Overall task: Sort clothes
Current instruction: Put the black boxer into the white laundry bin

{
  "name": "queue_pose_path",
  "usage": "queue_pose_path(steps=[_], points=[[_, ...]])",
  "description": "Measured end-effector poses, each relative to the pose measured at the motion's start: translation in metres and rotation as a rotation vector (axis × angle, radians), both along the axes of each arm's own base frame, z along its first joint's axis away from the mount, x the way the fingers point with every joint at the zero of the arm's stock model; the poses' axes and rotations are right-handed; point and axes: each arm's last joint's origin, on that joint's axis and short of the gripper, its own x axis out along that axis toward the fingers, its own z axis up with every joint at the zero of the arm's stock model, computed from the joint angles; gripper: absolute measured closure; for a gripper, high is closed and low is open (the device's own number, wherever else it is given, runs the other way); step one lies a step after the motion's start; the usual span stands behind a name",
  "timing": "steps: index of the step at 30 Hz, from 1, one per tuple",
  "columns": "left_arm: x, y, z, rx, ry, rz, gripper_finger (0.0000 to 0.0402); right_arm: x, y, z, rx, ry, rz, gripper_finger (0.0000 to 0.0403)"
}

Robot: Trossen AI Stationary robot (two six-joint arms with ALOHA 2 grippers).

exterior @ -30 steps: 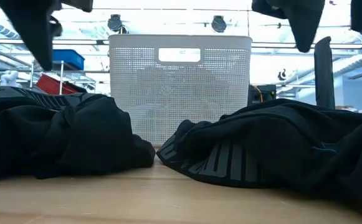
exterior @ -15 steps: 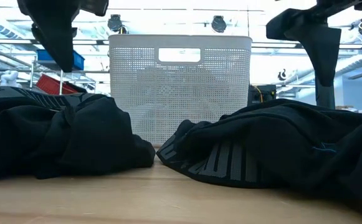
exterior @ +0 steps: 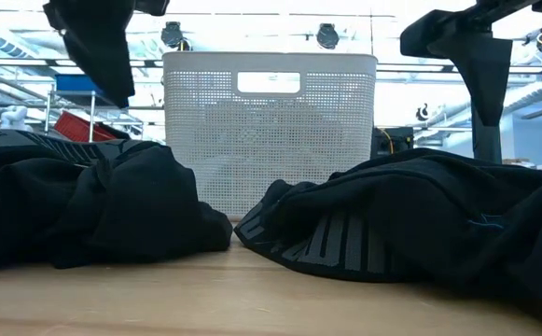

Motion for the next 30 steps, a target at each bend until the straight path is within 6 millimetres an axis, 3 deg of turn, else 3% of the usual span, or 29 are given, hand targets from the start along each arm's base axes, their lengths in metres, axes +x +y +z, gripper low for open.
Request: queue_pose_path(steps=[4,7,13,18,26,30], points=[[0.000,0.003,0.000,-0.025,-0.008,0.090,0.0073,0.000,0.000,0.000,0.000,0.000,0.000,0.0165],[-0.002,0.006,-0.008,-0.043,0.015,0.134,0.0058,0.000,0.000,0.000,0.000,0.000,0.000,0.0165],[-0.008,0.011,-0.052,-0.143,0.056,0.121,0.0056,0.000,0.000,0.000,0.001,-0.001,0.003,0.0165],[-0.005,0.016,-0.082,-0.213,-0.065,0.111,0.0056,0.000,0.000,0.000,0.001,-0.001,0.007,0.0165],[-0.004,0.020,-0.122,-0.213,-0.179,0.125,0.0056,0.001,0.000,0.000,0.006,-0.009,0.003,0.0165],[0.000,0.017,-0.142,-0.147,-0.124,0.106,0.0056,0.002,0.000,0.000,0.010,-0.016,0.000,0.0165]])
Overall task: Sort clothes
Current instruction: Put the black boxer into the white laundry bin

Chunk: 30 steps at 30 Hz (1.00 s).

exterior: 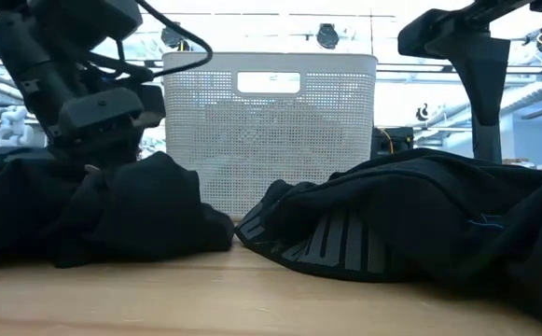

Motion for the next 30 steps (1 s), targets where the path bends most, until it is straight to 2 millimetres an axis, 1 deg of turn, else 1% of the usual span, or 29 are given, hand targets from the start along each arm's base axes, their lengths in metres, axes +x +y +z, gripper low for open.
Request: queue_pose_path(steps=[3,5,7,9,12,14,17,18,19,24,30], points=[[0.001,-0.003,-0.011,0.047,0.029,-0.005,0.0056,0.000,0.000,0.000,0.000,-0.001,-0.007,0.0165],[0.000,-0.006,-0.014,0.070,0.038,-0.005,0.0060,0.000,0.000,0.000,0.000,-0.001,-0.013,0.0165],[-0.002,-0.007,-0.013,0.087,0.059,0.005,0.0074,0.000,0.000,0.000,0.000,-0.001,-0.021,0.0165],[-0.003,-0.007,-0.008,0.099,0.076,-0.010,0.0101,0.000,0.000,0.000,-0.001,0.000,-0.025,0.0165],[-0.003,-0.007,0.001,0.110,0.099,-0.022,0.0169,0.000,0.000,0.000,-0.001,0.000,-0.025,0.0165],[-0.001,-0.008,0.009,0.106,0.116,-0.025,0.0231,0.000,-0.001,0.000,-0.001,0.000,-0.027,0.0165],[0.003,-0.011,0.020,0.090,0.136,-0.052,0.0341,0.001,-0.001,0.000,-0.001,0.000,-0.030,0.0165],[0.004,-0.012,0.025,0.071,0.128,-0.073,0.0368,0.001,-0.002,0.000,-0.001,-0.001,-0.032,0.0165],[0.007,-0.014,0.031,0.051,0.107,-0.089,0.0380,0.001,-0.002,0.000,-0.002,0.000,-0.032,0.0165],[0.016,-0.023,0.065,-0.006,-0.017,-0.129,0.0381,0.002,-0.004,0.000,-0.004,0.002,-0.035,0.0165],[0.016,-0.033,0.119,-0.040,-0.178,-0.160,0.0387,0.002,-0.004,0.000,-0.004,0.004,-0.036,0.0165]])
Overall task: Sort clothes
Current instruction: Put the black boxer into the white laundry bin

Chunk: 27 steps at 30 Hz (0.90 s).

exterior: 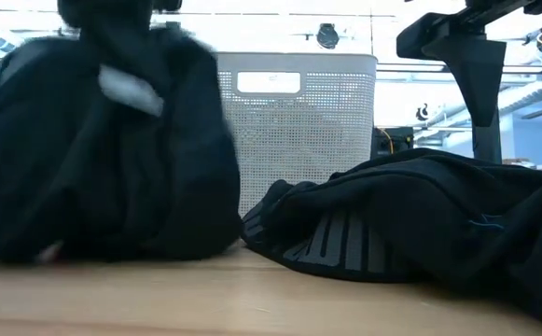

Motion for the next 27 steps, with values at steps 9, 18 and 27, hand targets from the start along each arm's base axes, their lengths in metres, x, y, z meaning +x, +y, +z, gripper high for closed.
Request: queue_pose_path(steps=[9,18,27], points=[[-0.007,-0.003,0.085,0.017,-0.297,0.006,0.0387,0.000,0.000,0.000,0.000,0.000,-0.001,0.0165],[-0.009,0.007,0.165,0.095,-0.559,0.079,0.0387,0.000,0.001,0.000,0.000,-0.001,-0.003,0.0165],[-0.011,0.043,0.239,0.287,-0.792,0.162,0.0387,0.000,0.001,0.000,0.004,-0.007,-0.004,0.0165]])
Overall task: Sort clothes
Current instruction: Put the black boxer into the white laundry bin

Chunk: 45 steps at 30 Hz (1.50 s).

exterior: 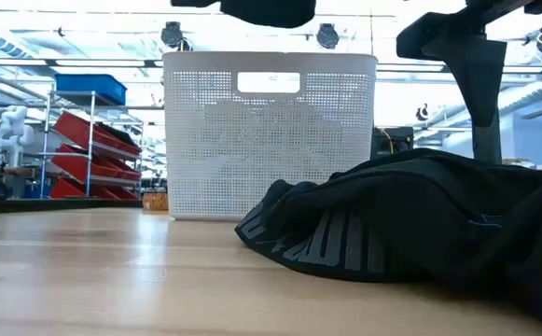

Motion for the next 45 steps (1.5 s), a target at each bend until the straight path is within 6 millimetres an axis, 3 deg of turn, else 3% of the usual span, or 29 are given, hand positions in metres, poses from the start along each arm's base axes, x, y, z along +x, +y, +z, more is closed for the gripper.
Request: queue_pose_path(steps=[6,12,19,26,33,39,42,45], points=[[0.003,0.048,0.020,0.103,-0.037,0.179,0.0387,0.002,0.001,0.000,0.009,-0.015,0.007,0.0165],[0.002,0.115,0.029,0.120,-0.079,0.331,0.0387,0.002,0.001,0.000,0.010,-0.017,0.024,0.0165],[0.018,0.192,0.013,0.027,-0.102,0.323,0.0387,0.002,0.000,0.000,0.010,-0.015,0.050,0.0165],[0.063,0.248,-0.047,-0.056,0.103,0.286,0.0387,0.002,0.000,0.000,0.009,-0.014,0.068,0.0165],[0.110,0.285,-0.145,-0.172,0.451,0.281,0.0387,0.002,0.000,0.000,0.009,-0.014,0.065,0.0165],[0.132,0.292,-0.219,-0.288,0.702,0.214,0.0387,0.002,0.000,0.000,0.009,-0.014,0.053,0.0165],[0.138,0.287,-0.239,-0.294,0.783,0.184,0.0387,0.002,0.000,0.000,0.009,-0.013,0.054,0.0165],[0.142,0.282,-0.243,-0.267,0.815,0.153,0.0382,0.002,0.000,0.000,0.009,-0.013,0.057,0.0165]])
